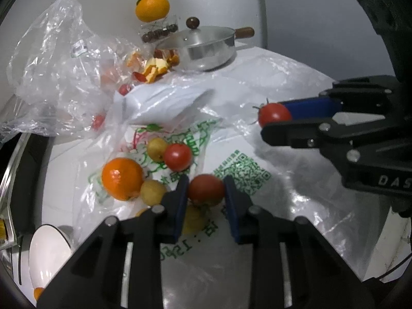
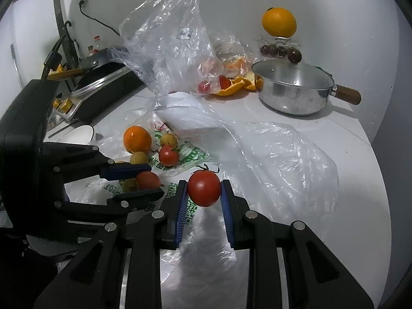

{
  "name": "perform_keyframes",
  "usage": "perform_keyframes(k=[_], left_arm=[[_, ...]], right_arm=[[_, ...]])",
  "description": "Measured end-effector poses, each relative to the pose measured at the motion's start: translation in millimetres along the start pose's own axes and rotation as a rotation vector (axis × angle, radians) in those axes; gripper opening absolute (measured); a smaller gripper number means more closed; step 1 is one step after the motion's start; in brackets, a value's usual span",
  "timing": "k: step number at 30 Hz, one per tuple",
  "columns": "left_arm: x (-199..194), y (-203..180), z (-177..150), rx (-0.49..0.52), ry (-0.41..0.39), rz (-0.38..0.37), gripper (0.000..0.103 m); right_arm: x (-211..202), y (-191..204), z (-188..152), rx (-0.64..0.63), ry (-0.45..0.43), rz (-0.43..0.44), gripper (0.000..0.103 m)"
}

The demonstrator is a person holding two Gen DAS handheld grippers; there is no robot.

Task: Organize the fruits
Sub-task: 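Carry both held red tomatoes over the white plate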

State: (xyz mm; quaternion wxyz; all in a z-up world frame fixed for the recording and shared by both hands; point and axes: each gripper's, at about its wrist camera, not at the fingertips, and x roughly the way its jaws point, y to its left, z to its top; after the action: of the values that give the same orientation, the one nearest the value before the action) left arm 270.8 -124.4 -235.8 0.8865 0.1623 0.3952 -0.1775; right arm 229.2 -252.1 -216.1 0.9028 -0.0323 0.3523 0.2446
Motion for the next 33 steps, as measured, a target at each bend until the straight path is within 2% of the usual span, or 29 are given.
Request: perform_keyframes(k=[17, 33], left_arm=[[-45, 3, -13, -0.019, -0.071, -0.018, 0.029], [-87, 35, -40, -0.097, -0.135, 0.014, 0.029]], right_arm=[[-23, 33, 2, -0.044, -0.016, -0.023, 0.027], [-32, 73, 3, -0.091, -0.02, -0.023, 0.027]])
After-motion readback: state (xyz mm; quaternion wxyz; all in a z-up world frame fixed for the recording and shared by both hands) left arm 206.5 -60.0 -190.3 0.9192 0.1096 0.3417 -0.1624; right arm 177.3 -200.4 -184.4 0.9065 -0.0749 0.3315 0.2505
